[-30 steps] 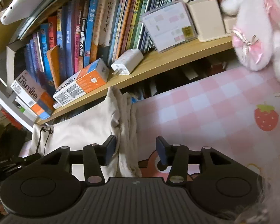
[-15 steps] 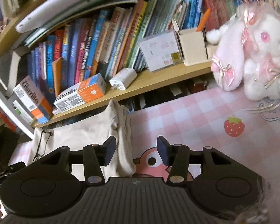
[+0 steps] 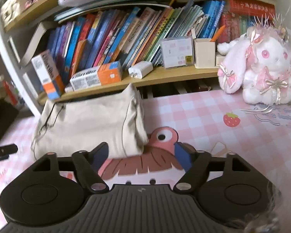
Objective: Fold clothes
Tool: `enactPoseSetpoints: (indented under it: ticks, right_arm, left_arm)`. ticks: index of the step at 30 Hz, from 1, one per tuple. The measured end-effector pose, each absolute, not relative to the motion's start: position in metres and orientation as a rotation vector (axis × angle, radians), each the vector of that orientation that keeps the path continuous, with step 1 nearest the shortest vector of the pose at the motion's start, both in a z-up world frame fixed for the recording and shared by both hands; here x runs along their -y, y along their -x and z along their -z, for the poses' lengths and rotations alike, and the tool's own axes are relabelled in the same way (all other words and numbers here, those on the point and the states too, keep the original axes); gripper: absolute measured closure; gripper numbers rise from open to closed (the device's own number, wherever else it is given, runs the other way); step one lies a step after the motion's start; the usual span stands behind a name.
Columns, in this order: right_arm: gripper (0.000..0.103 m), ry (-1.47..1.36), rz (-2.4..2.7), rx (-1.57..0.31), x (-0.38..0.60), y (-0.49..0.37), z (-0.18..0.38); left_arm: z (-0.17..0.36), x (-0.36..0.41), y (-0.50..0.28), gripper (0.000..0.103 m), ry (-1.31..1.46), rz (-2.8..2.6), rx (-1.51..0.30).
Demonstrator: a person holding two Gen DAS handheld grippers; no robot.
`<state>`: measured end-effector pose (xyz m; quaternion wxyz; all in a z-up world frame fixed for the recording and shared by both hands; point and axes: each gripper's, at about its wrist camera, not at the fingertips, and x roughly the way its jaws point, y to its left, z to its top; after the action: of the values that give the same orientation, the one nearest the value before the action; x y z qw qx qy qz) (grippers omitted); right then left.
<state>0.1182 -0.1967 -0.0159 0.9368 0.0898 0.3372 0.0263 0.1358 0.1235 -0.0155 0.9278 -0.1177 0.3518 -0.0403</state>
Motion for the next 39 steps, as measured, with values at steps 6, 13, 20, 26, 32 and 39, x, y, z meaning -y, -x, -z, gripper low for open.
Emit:
enactPoseSetpoints:
  ticks: [6,13,20,26,32,39]
  right_arm:
    - [0.012,-0.103,-0.031,-0.691,0.179,-0.097,0.020]
    - [0.005,-0.081,-0.007,-0.689,0.168,-0.079,0.024]
    - [0.003,-0.078,0.007,-0.684,0.163,-0.071,0.024]
    - [0.002,-0.082,0.012,-0.685,0.161,-0.068,0.022]
    - [0.002,-0.080,0.008,-0.685,0.157,-0.064,0.020]
    - [0.001,-0.083,0.005,-0.692,0.152,-0.061,0.022]
  left_arm:
    - [0.014,-0.111,-0.115,0.018,0.173,0.075,-0.707]
    - [0.011,-0.102,-0.101,0.010,0.133,0.069,-0.697]
    - [0.009,-0.099,-0.097,0.009,0.126,0.072,-0.703]
    - [0.010,-0.097,-0.092,0.009,0.121,0.079,-0.713]
    - [0.011,-0.096,-0.088,0.009,0.120,0.085,-0.720]
    - [0.013,-0.095,-0.087,0.009,0.107,0.078,-0.728]
